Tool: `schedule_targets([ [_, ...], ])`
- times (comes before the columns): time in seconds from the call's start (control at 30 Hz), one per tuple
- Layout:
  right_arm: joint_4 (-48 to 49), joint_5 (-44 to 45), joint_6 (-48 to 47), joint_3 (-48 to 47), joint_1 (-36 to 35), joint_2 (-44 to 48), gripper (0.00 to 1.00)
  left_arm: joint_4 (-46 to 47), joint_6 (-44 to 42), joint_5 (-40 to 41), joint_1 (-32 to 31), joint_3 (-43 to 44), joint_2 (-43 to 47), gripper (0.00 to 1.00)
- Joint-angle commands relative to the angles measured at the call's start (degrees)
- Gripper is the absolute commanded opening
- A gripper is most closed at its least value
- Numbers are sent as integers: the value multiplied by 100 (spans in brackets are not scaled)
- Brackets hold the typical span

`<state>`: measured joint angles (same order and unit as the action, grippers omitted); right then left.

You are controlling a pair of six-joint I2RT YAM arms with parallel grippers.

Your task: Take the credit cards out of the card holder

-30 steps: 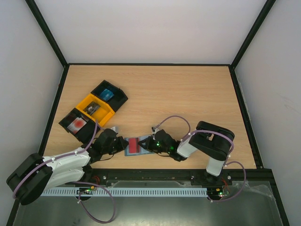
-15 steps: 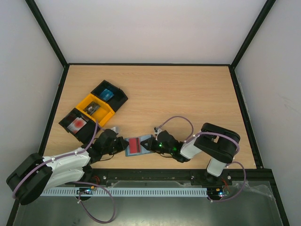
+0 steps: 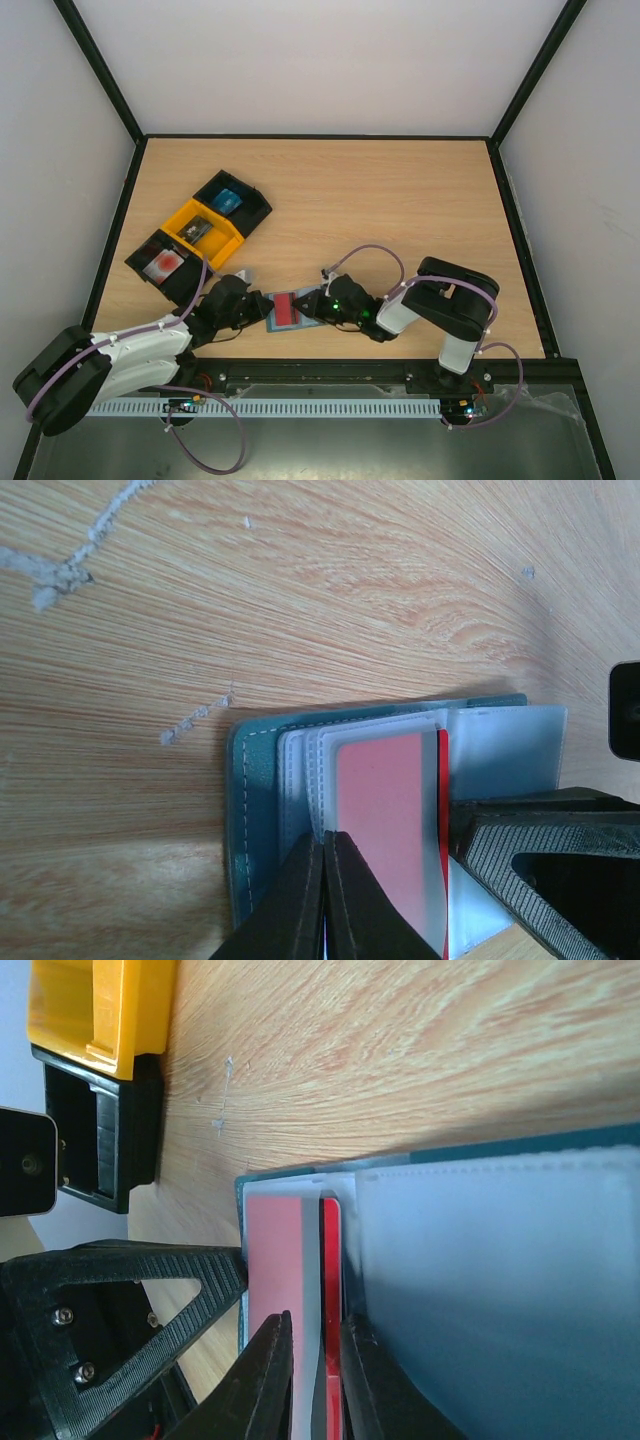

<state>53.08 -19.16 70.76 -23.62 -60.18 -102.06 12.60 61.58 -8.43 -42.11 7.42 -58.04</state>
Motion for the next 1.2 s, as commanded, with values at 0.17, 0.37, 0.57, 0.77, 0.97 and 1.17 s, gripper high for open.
schedule_targets([
  [0.17,-1249,379,-269,-416,3,-52,16,-335,12,7,-61,-184,-91,3],
  [0.37,-2306,946,-614,-562,-7,490,16,-326,20,25,-69,-189,-86,3],
  [0.57,-2349,821,-672,-569,-21,552,16,-302,34,8,-78,-187,-103,3],
  [0.77,-1928,554,-594,-541,-69,375,17,-272,64,3,-115,-190,-135,3],
  [0.97,-1554,249,-537,-538,-78,174,17,-244,88,9,-161,-183,-139,3],
  [1.17,-1242,43,-464,-505,-75,90,15,-201,142,8,-226,-128,-239,3],
])
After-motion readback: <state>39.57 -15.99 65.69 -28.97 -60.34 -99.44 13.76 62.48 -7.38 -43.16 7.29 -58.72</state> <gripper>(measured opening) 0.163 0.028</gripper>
